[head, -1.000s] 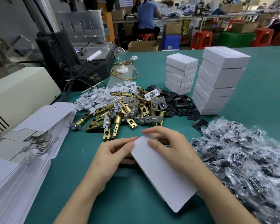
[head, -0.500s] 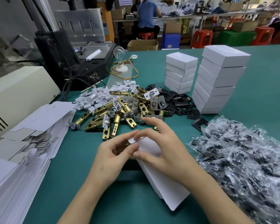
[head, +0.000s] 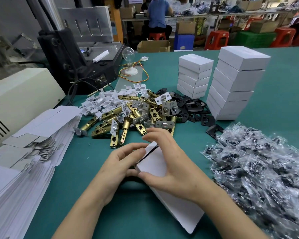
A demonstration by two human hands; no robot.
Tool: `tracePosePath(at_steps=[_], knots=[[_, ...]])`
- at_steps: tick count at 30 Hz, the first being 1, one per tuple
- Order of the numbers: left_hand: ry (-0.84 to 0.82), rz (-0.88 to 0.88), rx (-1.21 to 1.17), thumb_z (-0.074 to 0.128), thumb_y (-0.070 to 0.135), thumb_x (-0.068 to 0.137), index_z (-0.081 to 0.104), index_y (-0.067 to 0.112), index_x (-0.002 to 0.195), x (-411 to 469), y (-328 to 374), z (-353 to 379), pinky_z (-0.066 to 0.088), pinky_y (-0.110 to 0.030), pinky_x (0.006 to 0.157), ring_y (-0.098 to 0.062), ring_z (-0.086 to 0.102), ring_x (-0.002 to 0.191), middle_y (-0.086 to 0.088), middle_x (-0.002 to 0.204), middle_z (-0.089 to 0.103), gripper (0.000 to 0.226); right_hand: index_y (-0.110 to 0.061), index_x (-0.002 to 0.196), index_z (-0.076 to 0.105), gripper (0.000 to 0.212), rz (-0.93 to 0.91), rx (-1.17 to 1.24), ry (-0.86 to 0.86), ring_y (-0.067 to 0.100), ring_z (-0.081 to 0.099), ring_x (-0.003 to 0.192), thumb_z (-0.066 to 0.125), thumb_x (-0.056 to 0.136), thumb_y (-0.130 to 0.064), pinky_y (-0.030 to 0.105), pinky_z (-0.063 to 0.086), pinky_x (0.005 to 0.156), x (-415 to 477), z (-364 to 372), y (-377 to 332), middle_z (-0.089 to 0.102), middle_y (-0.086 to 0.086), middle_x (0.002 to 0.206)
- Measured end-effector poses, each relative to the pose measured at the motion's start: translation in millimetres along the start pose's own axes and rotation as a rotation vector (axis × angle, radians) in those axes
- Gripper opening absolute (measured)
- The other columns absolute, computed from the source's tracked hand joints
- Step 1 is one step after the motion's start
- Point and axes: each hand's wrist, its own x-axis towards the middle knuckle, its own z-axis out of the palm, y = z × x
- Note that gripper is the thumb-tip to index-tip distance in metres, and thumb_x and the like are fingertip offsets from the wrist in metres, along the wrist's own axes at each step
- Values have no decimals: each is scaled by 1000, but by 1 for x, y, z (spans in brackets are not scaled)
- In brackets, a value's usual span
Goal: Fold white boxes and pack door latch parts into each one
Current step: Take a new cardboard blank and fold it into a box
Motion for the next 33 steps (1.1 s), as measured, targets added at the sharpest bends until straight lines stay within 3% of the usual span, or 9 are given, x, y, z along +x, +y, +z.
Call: tracePosePath(at_steps=[3,6,11,15,18,21,28,33], knots=[[37,23,-10,78,34,90,80,27,114,2,-2,-1,62,-35,70,-26,72,97,-17,113,76,25,-41,150,28,92,44,-218,18,-1,43,136,72,74,-69,25,46,101,-1,0,-4,21,-26,156],[125,67,-68,80,31,88,81,26,112,4,-1,-2,62,-33,68,-22,75,92,-10,108,78,25,-34,154,26,109,104,-439,98,9,51,124,68,66,-83,28,47,92,0,0,-7,37,-19,143],[149,64,-116,74,32,83,80,29,113,5,-3,-4,62,-33,68,-17,74,91,-17,118,72,31,-25,155,34,92,94,-463,101,7,45,132,72,81,-64,21,39,98,0,2,-6,50,-13,146],[168,78,-102,73,33,83,79,36,115,4,-1,-3,62,-35,70,-19,73,93,-20,119,69,33,-22,148,47,77,88,-418,80,9,51,126,75,83,-52,14,34,94,1,0,-7,54,-11,140],[179,73,-112,74,27,92,77,40,119,4,0,-2,62,-34,69,-22,71,94,-21,124,70,30,-20,147,49,76,93,-367,66,10,51,126,75,83,-50,21,41,102,1,0,-7,53,-11,140],[176,60,-128,63,18,103,77,40,120,4,1,-2,62,-33,67,-25,71,93,-22,127,69,32,-21,147,49,75,104,-314,64,9,50,126,76,83,-49,25,43,104,1,0,-6,52,-13,139],[168,62,-55,61,15,103,78,40,117,2,1,-1,61,-32,64,-21,72,86,-18,120,70,33,-24,145,51,76,108,-287,80,7,51,124,79,80,-52,28,44,103,2,0,-5,53,-14,135],[168,70,-29,62,14,103,78,40,121,0,2,-2,63,-35,65,-20,70,85,-27,122,62,35,-27,142,52,71,96,-311,73,7,51,124,78,81,-51,28,42,103,2,-1,-5,55,-16,135]])
